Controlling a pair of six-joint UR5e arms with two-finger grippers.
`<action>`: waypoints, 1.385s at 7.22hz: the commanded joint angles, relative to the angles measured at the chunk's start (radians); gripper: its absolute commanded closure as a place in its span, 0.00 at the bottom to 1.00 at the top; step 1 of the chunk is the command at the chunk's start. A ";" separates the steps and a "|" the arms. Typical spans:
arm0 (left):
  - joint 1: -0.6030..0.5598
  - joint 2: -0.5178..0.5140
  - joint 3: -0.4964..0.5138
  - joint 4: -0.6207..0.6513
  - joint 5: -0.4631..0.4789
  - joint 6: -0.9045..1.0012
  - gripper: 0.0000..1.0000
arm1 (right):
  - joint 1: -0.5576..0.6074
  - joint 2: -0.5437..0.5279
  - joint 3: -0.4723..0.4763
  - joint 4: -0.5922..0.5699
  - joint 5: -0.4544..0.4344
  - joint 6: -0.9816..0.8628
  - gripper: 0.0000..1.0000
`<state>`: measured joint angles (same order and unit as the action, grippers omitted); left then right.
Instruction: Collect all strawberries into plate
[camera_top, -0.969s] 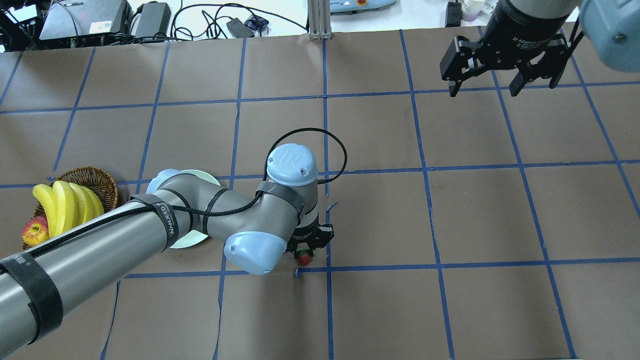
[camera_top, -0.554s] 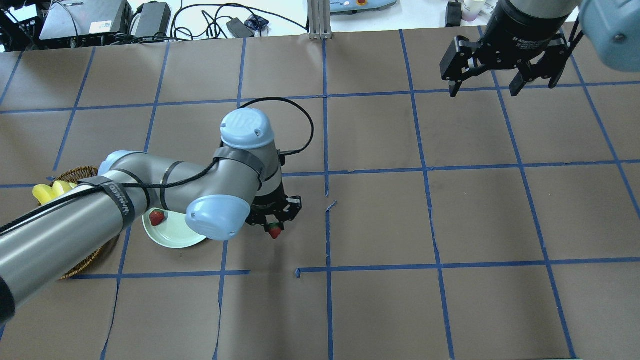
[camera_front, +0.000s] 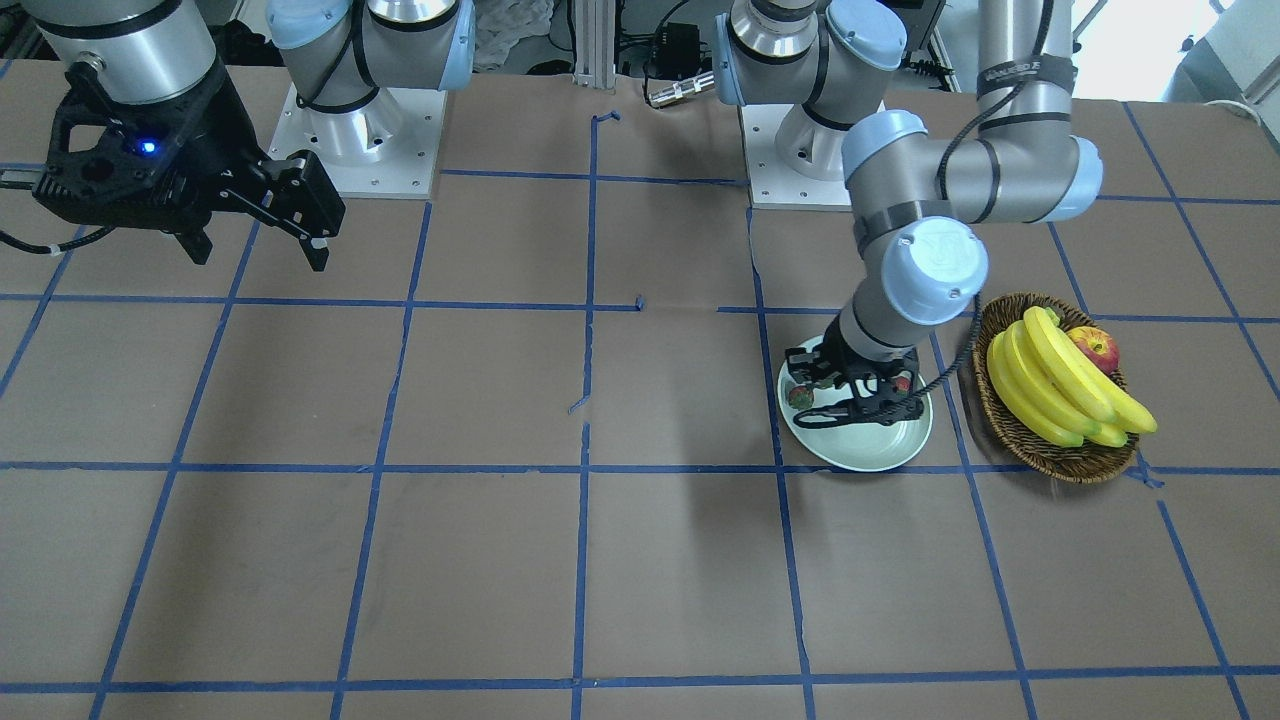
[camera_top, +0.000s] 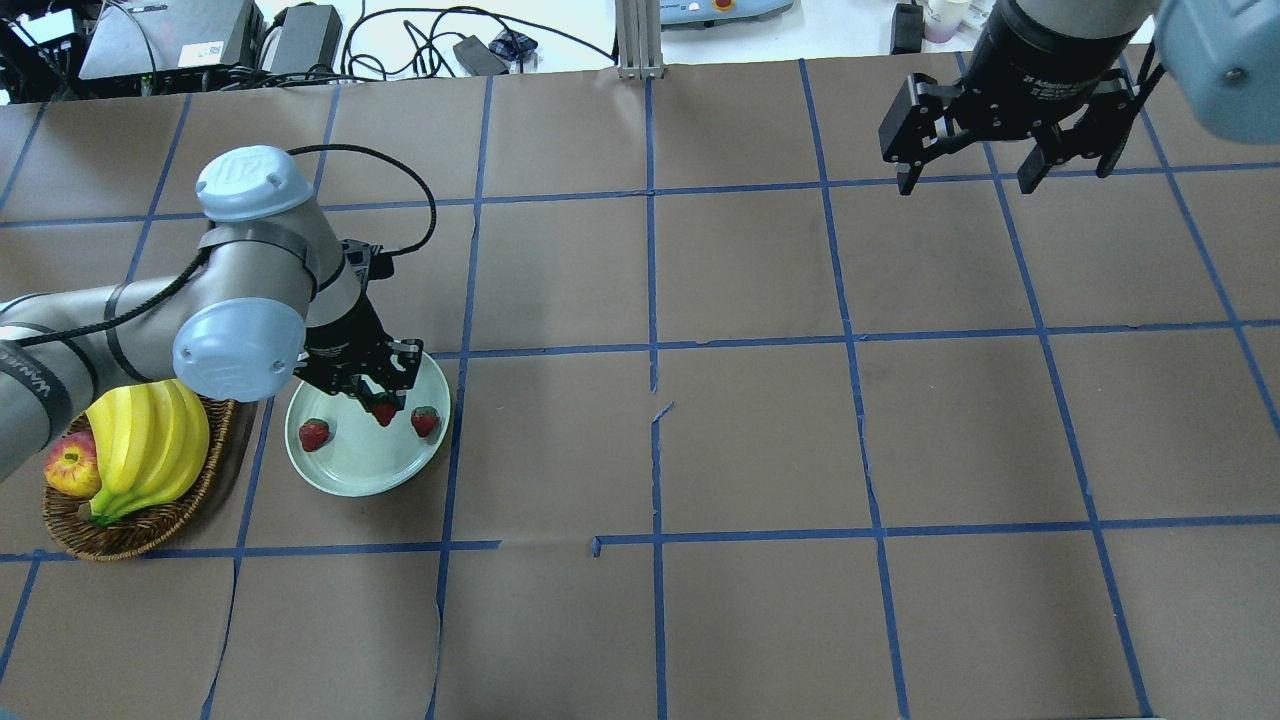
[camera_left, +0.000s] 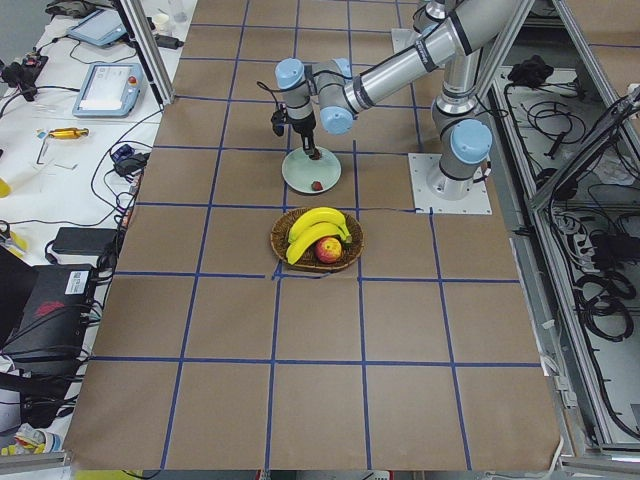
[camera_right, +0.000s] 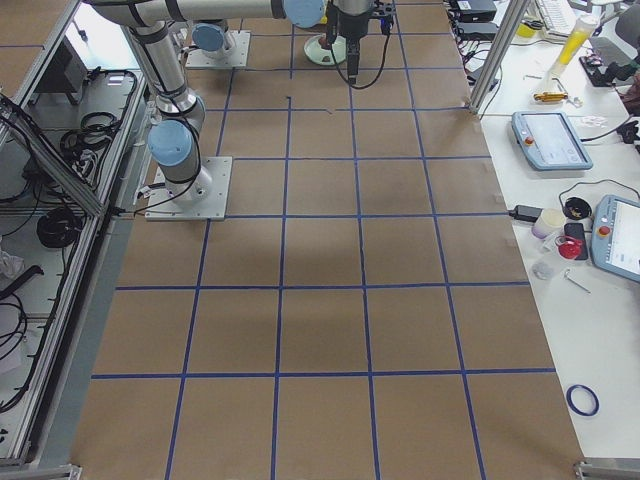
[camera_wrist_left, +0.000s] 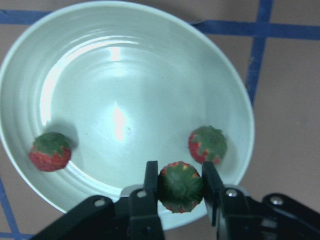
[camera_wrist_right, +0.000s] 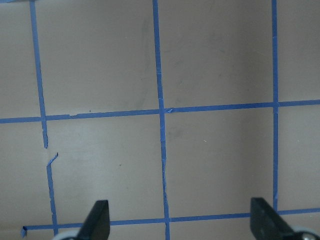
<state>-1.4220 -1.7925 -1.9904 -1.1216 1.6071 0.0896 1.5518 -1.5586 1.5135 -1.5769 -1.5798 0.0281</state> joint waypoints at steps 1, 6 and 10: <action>0.029 0.018 -0.011 0.005 0.000 0.039 0.00 | 0.001 0.000 -0.001 0.000 0.000 0.001 0.00; -0.188 0.189 0.349 -0.314 -0.074 -0.058 0.00 | 0.001 0.000 -0.001 -0.002 0.000 0.001 0.00; -0.210 0.263 0.328 -0.426 -0.050 -0.068 0.00 | 0.001 0.000 -0.003 -0.003 0.000 -0.001 0.00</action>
<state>-1.6296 -1.5512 -1.6349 -1.5385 1.5421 0.0502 1.5524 -1.5585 1.5112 -1.5798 -1.5800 0.0288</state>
